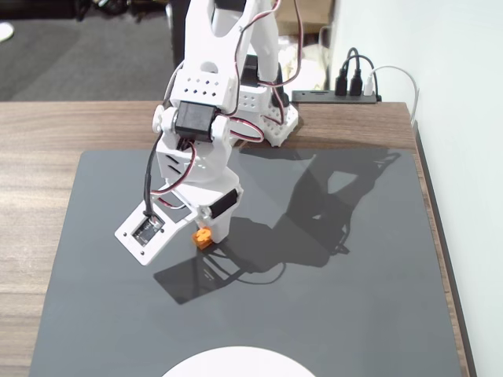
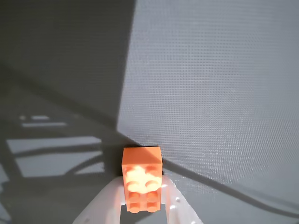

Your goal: Grasp a lego block and put it on the plate.

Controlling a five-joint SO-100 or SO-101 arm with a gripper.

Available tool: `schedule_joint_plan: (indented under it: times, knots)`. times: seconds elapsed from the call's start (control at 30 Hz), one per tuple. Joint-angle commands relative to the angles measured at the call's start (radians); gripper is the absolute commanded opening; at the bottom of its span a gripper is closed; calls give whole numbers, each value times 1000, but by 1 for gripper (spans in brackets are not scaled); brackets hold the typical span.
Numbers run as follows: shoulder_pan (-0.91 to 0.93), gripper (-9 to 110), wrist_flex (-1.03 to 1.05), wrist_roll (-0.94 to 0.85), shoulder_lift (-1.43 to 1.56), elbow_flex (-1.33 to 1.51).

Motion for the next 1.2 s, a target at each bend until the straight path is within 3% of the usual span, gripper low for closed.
schedule_joint_plan:
  times: [0.0, 0.6, 1.17]
  knots:
    - [-15, 3, 37, -43, 57, -78]
    - [-29, 3, 210, -362, 66, -531]
    - [-101, 3, 112, -407, -264, -1094]
